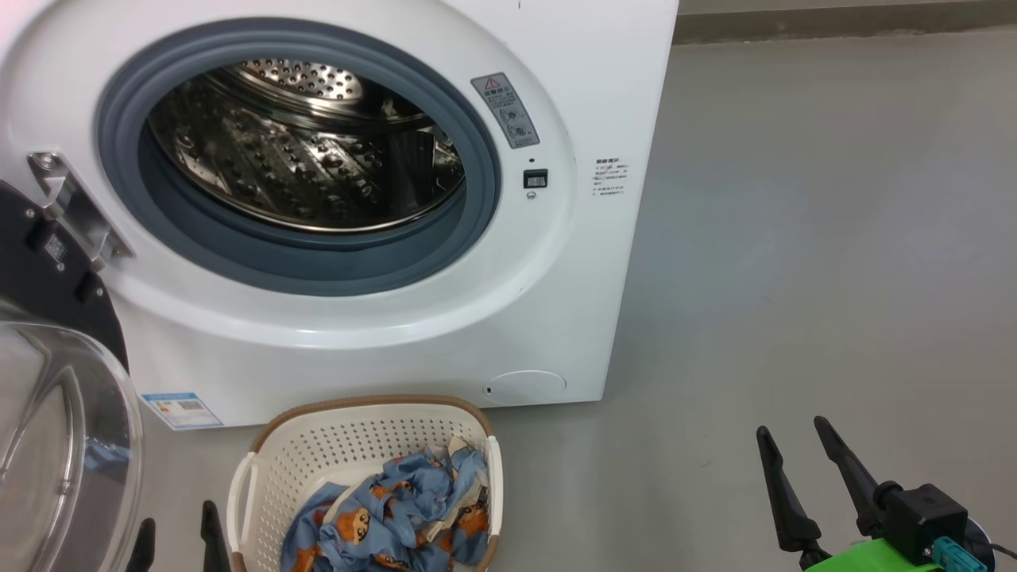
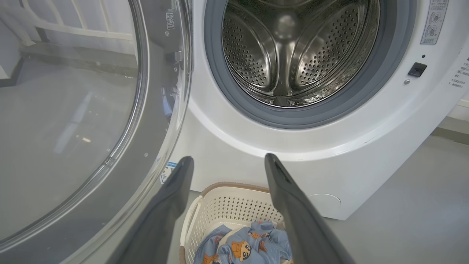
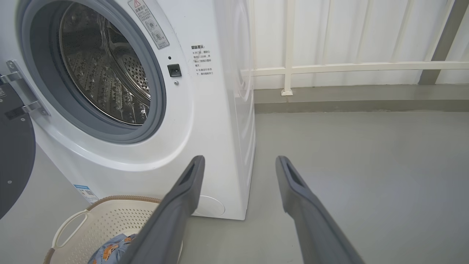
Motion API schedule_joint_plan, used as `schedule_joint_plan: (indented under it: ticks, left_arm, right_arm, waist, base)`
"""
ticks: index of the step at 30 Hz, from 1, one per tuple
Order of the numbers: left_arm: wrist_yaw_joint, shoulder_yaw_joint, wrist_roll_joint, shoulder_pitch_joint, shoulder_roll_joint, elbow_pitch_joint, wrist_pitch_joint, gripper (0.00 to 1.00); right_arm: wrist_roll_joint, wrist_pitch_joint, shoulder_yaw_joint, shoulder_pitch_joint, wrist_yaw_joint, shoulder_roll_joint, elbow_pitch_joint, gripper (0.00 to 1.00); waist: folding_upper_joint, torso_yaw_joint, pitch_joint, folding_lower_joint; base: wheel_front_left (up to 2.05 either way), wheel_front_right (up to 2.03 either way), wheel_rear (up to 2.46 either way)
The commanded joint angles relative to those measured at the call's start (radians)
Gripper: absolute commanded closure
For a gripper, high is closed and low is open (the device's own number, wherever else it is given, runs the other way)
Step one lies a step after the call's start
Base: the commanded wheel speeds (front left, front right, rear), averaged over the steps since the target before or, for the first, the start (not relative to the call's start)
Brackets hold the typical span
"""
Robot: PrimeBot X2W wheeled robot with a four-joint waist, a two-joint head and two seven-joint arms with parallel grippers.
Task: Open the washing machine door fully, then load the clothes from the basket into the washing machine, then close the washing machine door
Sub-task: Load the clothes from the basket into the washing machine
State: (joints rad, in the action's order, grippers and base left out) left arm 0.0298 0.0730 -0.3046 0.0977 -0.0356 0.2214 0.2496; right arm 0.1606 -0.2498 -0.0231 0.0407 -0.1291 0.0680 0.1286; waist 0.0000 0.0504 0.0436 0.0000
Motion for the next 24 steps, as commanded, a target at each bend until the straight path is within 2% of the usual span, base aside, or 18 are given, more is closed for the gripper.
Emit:
schedule_joint_plan:
  ticks: [1,7,11,19,24]
  left_arm:
    - [-0.006,0.025,0.009,-0.027,-0.015,-0.028,0.012,0.0]
    - [-0.017,-0.005,0.027,-0.037,-0.015,-0.013,0.012,0.0]
    - [-0.007,-0.035,0.014,-0.062,-0.015,0.009,0.012,0.0]
    - [0.056,-0.1,0.009,-0.173,-0.039,0.141,-0.028,0.0]
    - [0.078,-0.111,-0.024,-0.264,-0.066,0.246,-0.071,0.0]
  right_arm:
    - [-0.004,-0.012,0.017,-0.017,-0.002,0.012,-0.027,0.0]
    - [-0.007,-0.012,0.024,-0.031,-0.002,0.01,-0.031,0.0]
    - [-0.01,-0.012,0.031,-0.049,-0.002,0.006,-0.038,0.0]
    - [-0.011,-0.012,0.052,-0.104,-0.002,-0.005,-0.068,0.0]
    - [-0.013,-0.012,0.074,-0.149,-0.002,-0.011,-0.089,0.0]
  waist:
    - [0.0,0.0,0.004,0.0]
    - [0.0,-0.006,0.03,0.0]
    - [0.0,-0.018,0.068,0.0]
    - [0.0,-0.06,0.184,0.0]
    - [0.0,-0.105,0.252,0.0]
  base:
    - [0.0,0.0,0.0]
    - [0.0,0.0,0.0]
    - [0.0,0.0,0.0]
    - [0.0,0.0,0.0]
    - [0.0,0.0,0.0]
